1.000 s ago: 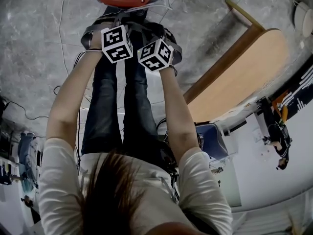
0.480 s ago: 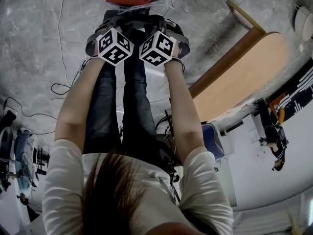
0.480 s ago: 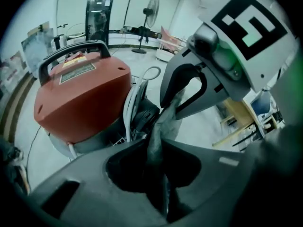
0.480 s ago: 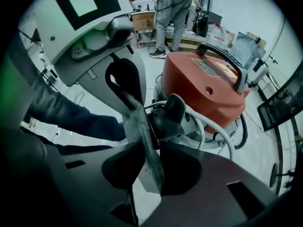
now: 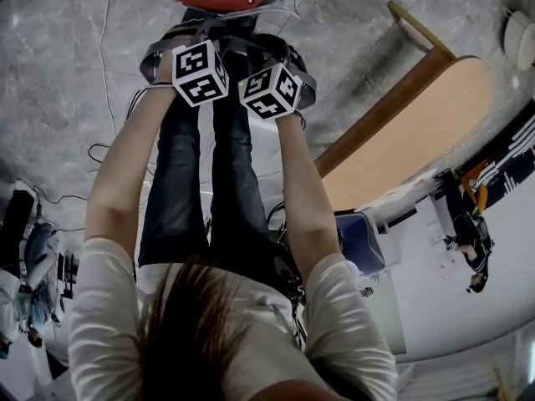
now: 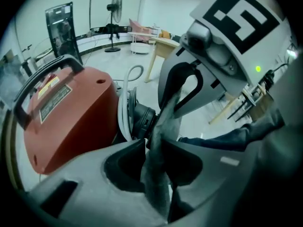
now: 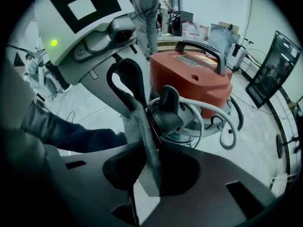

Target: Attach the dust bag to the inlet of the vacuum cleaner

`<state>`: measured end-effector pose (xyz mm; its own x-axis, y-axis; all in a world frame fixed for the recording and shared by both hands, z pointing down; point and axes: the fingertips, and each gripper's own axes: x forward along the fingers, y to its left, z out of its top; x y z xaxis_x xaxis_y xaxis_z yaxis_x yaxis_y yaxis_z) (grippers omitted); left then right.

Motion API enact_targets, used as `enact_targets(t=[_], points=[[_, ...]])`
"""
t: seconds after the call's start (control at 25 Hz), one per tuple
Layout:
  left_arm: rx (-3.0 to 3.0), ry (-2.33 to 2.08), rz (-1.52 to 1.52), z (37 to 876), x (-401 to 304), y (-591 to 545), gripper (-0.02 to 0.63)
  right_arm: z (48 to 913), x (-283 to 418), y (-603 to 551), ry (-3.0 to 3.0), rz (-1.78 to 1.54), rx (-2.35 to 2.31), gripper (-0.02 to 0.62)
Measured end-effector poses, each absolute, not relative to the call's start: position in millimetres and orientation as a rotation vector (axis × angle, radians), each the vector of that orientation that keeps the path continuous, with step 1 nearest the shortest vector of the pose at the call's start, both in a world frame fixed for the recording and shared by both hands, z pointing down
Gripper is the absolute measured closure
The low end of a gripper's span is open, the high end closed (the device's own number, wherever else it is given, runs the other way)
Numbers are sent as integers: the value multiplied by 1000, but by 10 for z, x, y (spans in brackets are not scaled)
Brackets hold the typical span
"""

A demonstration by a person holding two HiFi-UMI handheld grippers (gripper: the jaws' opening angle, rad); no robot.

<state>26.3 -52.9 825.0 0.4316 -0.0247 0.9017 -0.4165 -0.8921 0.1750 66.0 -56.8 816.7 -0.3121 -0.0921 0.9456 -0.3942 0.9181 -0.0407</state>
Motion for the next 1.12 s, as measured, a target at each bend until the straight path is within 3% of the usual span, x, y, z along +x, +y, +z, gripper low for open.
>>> enact_targets(t=[0.2, 0.52, 0.72, 0.92, 1.12], points=[[2198, -626, 1286, 8284, 230, -478, 525, 8187, 634, -575, -1863, 179, 185, 506], [2172, -569, 1264, 8311, 225, -480, 522, 8205, 650, -573, -1828, 340, 301, 509], [2089, -581, 1194, 8367, 191, -433, 496, 8245, 675, -505, -1824, 418, 287, 478], [2061, -590, 1140, 8278, 148, -427, 392, 8161, 648, -472, -1870, 494, 285, 397], [1975, -671, 994, 8239, 84, -431, 374, 8138, 634, -485, -1912, 592, 388, 388]])
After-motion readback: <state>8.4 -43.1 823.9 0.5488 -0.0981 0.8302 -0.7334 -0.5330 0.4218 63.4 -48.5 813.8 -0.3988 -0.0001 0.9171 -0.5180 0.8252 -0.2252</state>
